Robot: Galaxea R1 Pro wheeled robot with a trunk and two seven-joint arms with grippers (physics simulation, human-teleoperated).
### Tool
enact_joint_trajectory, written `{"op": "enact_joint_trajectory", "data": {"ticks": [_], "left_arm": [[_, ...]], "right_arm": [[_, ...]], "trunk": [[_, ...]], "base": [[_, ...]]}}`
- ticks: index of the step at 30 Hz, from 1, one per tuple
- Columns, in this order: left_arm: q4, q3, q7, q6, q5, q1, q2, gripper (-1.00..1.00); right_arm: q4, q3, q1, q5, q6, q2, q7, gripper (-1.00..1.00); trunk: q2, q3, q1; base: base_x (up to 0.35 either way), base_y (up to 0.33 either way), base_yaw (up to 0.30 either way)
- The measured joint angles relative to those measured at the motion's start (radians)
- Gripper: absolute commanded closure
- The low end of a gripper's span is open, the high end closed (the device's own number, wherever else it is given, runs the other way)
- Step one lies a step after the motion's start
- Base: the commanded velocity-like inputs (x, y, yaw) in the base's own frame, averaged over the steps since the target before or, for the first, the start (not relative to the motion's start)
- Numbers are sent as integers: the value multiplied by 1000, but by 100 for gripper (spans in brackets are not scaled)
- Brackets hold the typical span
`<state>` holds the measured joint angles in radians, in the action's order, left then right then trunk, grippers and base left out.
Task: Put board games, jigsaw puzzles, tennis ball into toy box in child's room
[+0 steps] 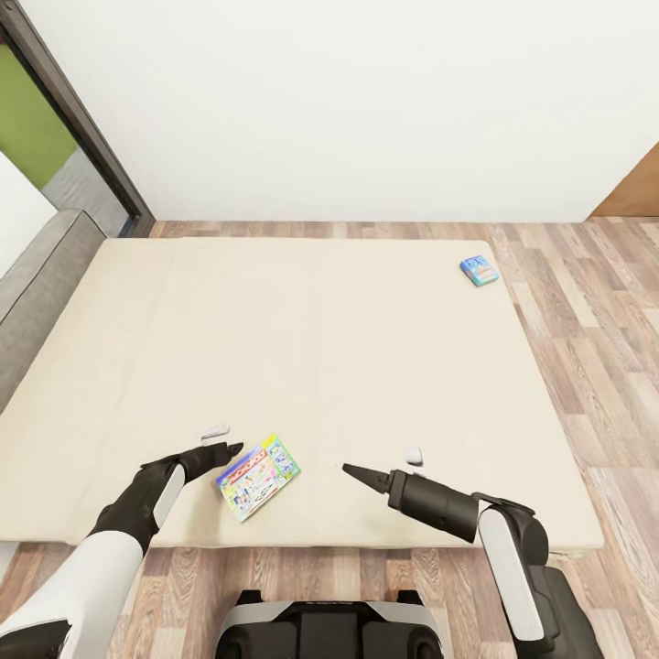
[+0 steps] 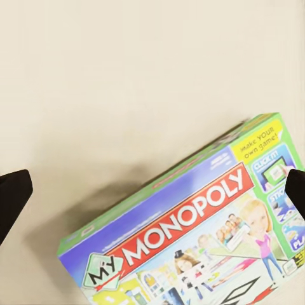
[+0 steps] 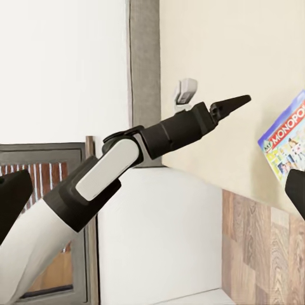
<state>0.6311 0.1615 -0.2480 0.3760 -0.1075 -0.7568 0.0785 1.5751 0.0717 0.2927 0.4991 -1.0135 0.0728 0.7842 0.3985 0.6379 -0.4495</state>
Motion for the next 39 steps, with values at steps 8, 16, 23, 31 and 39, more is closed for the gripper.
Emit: {"op": "enact_joint_trajectory", "data": {"ticks": [8,16,23,31,39], "left_arm": [[0,-1,-2,2,0,1,0,-100],[0,-2,-5,5,0,0,0,-100],[0,-2,-10,6,0,1,0,-100],[0,-3,-11,6,0,1,0,-100],[-1,-3,-13,9,0,1,0,-100]], "right_arm": [[0,17,1,0,4,-2,9,-100],[0,38,2,8,-5,-2,58,-100],[0,55,3,11,-14,-3,202,-100],[0,71,3,11,-16,-2,244,-100],[0,73,3,11,-14,-2,249,-100]], "trunk": [[0,0,0],[0,3,0],[0,13,0],[0,26,0],[0,39,0]], "base": [[0,0,0],[0,0,0],[0,0,0],[0,0,0],[0,0,0]]}}
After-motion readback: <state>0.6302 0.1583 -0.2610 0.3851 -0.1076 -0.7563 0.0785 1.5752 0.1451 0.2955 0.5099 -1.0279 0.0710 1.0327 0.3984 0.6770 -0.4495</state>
